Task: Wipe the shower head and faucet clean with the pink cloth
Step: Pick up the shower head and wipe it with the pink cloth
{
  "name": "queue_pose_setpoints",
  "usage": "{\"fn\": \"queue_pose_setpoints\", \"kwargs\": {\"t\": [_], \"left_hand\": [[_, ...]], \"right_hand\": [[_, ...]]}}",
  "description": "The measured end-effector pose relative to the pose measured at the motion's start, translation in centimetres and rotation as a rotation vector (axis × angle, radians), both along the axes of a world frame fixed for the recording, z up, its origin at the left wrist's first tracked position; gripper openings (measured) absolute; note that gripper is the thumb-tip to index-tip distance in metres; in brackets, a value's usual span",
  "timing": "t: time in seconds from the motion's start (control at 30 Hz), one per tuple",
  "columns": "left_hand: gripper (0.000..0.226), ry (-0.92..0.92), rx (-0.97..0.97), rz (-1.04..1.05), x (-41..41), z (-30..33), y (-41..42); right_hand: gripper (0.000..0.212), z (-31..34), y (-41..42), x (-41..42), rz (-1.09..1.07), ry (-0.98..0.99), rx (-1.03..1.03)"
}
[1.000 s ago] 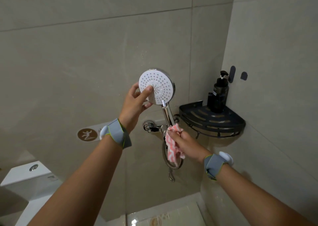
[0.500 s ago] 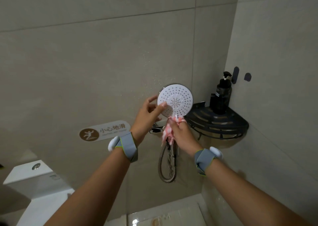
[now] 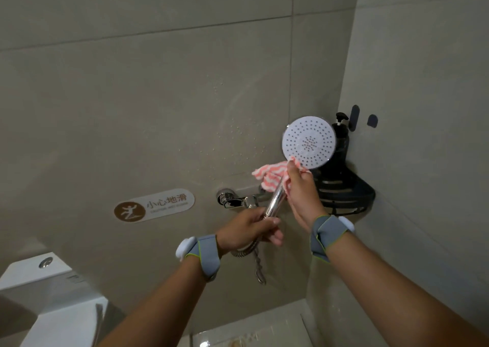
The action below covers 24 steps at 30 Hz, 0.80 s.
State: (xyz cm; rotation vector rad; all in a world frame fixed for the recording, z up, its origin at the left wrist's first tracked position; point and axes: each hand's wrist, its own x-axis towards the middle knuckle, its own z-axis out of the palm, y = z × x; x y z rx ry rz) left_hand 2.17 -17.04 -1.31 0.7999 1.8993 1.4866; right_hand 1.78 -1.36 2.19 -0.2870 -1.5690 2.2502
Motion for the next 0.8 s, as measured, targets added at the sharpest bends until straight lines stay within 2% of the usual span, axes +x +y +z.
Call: {"fn": "queue_pose_setpoints", "kwargs": {"t": [0.07, 0.17, 0.27, 0.37, 0.47, 0.57, 0.6, 0.7, 0.8], "left_hand": [[0.003, 0.045, -0.018, 0.001, -0.4, 0.3, 0.1], [0.012, 0.203, -0.110, 0.000, -0.8, 1.1, 0.2], [0.027, 0.396, -0.249, 0.025, -1.0, 2.5, 0.3], [0.033, 0.573, -0.387, 0.029, -1.4, 4.8, 0.0], [0.033, 0.651, -0.417, 0.047, -1.6, 6.5, -0.3], [0.028, 0.766, -0.389, 0.210, -1.1, 6.8, 0.2], [0.023, 0.801, -0.393, 0.262, -1.1, 6.7, 0.4], [0.022, 0.854, -0.448, 0.364, -0.7, 6.1, 0.6], [0.022, 0.892, -0.496, 0.355, -0.1, 5.3, 0.2]], "right_hand": [[0.034, 0.2, 0.4, 0.2, -0.047, 0.021, -0.059], [0.051, 0.8, 0.7, 0.5, 0.026, 0.083, -0.047], [0.039, 1.5, 0.6, 0.5, 0.007, 0.099, -0.068], [0.030, 2.4, 0.5, 0.3, 0.026, 0.132, -0.041], [0.035, 3.7, 0.3, 0.5, 0.119, 0.197, 0.089], [0.010, 3.4, -0.8, 0.7, 0.106, 0.179, 0.214], [0.008, 2.9, -1.5, 0.9, 0.087, 0.167, 0.260], [0.020, 1.6, -3.2, 1.8, -0.006, 0.116, 0.460], [0.013, 0.6, -3.5, 2.4, 0.049, 0.036, 0.564]]}}
